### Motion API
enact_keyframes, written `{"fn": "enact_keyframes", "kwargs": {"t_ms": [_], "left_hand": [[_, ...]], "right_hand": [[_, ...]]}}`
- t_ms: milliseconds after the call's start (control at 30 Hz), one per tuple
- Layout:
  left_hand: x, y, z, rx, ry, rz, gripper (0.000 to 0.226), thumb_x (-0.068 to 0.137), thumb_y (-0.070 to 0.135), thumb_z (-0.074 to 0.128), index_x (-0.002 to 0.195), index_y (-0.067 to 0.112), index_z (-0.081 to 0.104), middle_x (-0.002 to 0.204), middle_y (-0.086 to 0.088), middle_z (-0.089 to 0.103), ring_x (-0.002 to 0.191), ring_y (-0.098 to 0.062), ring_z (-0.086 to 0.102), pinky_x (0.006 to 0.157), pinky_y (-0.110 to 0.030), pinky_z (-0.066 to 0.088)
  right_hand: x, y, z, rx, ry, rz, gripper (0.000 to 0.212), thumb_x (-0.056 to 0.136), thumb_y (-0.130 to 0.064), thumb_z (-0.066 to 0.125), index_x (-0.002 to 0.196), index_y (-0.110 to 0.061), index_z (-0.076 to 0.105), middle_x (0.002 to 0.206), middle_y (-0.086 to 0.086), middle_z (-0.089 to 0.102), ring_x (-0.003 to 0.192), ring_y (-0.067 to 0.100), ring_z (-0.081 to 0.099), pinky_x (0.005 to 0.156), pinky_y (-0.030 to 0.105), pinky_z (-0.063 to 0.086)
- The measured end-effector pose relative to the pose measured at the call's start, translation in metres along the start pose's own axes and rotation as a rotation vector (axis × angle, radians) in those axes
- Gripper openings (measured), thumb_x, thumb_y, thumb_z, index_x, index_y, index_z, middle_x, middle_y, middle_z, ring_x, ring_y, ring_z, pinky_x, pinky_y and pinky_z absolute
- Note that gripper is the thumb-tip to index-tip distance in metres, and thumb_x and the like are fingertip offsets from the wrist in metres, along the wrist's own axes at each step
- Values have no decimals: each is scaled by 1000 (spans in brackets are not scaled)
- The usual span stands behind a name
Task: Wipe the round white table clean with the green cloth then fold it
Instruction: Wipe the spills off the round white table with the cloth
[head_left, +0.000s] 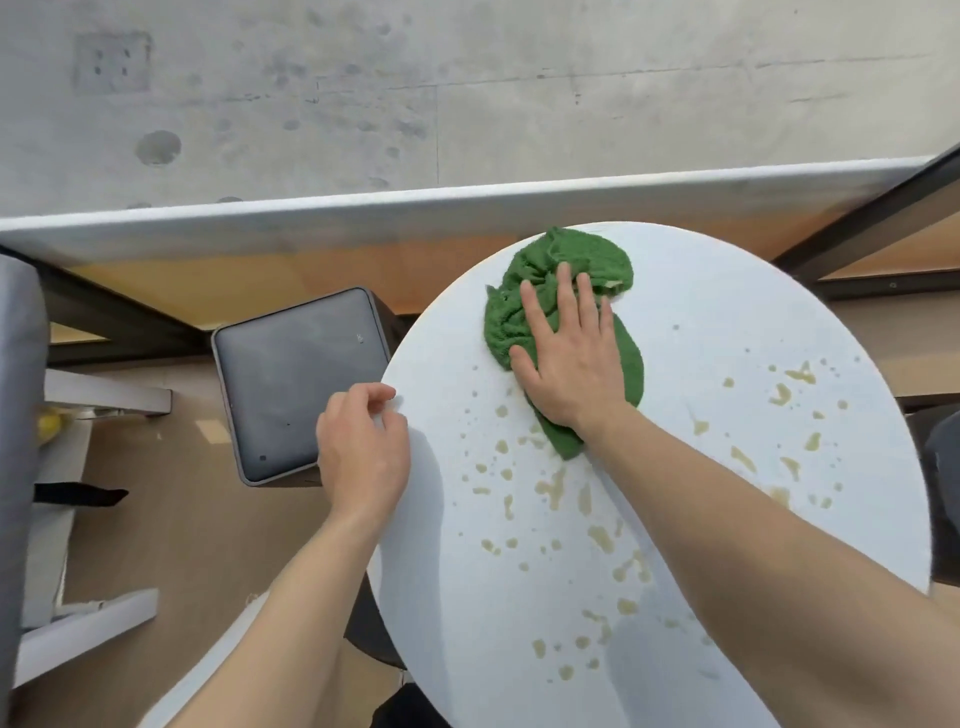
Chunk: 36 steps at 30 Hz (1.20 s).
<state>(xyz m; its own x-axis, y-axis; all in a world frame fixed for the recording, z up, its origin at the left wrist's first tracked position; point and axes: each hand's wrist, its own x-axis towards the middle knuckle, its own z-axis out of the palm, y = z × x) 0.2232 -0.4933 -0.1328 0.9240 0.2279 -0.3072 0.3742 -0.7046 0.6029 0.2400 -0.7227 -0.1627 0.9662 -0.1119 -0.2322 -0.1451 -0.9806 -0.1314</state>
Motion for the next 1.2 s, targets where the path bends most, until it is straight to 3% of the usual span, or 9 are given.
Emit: {"fn": "enact_keyframes", "kwargs": {"t_ms": [133, 267, 367, 467, 533, 600, 700, 867, 1200], "left_hand": [[6, -17, 3, -58, 86, 68, 23, 89, 8, 53, 102, 21, 68, 101, 5, 57, 96, -19, 60, 79, -28, 40], [2, -22, 4, -64, 141, 86, 22, 87, 11, 54, 97, 20, 71, 95, 7, 60, 93, -25, 62, 80, -36, 48], [-6, -22, 4, -59, 105, 70, 24, 89, 11, 52, 99, 20, 71, 98, 9, 60, 99, -22, 59, 81, -37, 47], [-13, -23, 2, -59, 97, 87, 23, 91, 10, 51, 101, 20, 70, 100, 10, 61, 101, -19, 56, 81, -31, 43], [-14, -25, 1, -62, 98, 74, 24, 92, 11, 51, 102, 20, 70, 100, 11, 61, 102, -17, 56, 82, -29, 42], [-16, -26, -1, -58, 95, 64, 24, 92, 11, 52, 103, 20, 71, 100, 13, 60, 102, -16, 55, 82, -27, 39], [-19, -28, 0, -19, 115, 82, 25, 90, 10, 53, 104, 20, 71, 99, 11, 63, 101, -20, 54, 81, -25, 36], [-27, -19, 10, 109, 136, 158, 25, 89, 12, 56, 109, 21, 68, 109, 5, 69, 104, -24, 51, 89, -38, 44], [-41, 24, 51, 184, 34, 300, 30, 89, 14, 56, 116, 22, 66, 127, 6, 61, 116, -21, 50, 92, -29, 36]], "right_hand": [[-17, -58, 17, -21, -30, -315, 79, 92, -69, 33, 161, -35, 16, 171, 12, -5, 157, 33, -4, 125, 54, 3], [-44, -49, 23, -60, -64, -503, 73, 96, -66, 35, 161, -36, 20, 171, 5, 4, 157, 28, 2, 126, 50, 4], [-14, -9, 10, -49, -18, -276, 65, 100, -61, 30, 160, -37, 22, 171, 1, 7, 157, 26, 5, 126, 51, 10], [11, 19, -4, 13, -8, 36, 63, 103, -57, 25, 161, -35, 16, 172, 2, 2, 157, 25, -1, 126, 48, 4], [11, 9, -4, 22, 15, 113, 63, 104, -55, 21, 162, -31, 14, 171, 6, 0, 157, 28, -1, 126, 48, 3], [-5, -18, 3, 14, 16, 42, 64, 104, -54, 18, 162, -26, 14, 171, 9, 0, 157, 30, -2, 126, 50, 4], [-50, -56, 22, -10, -41, -217, 66, 104, -54, 21, 162, -23, 20, 171, 9, 3, 157, 29, -1, 126, 51, 6], [-53, -40, 23, -51, -109, -457, 63, 104, -54, 22, 161, -26, 22, 171, 5, 8, 157, 25, 5, 127, 47, 6], [-2, 118, -18, 62, 71, 327, 62, 106, -50, 16, 162, -24, 12, 171, 8, 3, 157, 26, 1, 126, 47, 4]]}}
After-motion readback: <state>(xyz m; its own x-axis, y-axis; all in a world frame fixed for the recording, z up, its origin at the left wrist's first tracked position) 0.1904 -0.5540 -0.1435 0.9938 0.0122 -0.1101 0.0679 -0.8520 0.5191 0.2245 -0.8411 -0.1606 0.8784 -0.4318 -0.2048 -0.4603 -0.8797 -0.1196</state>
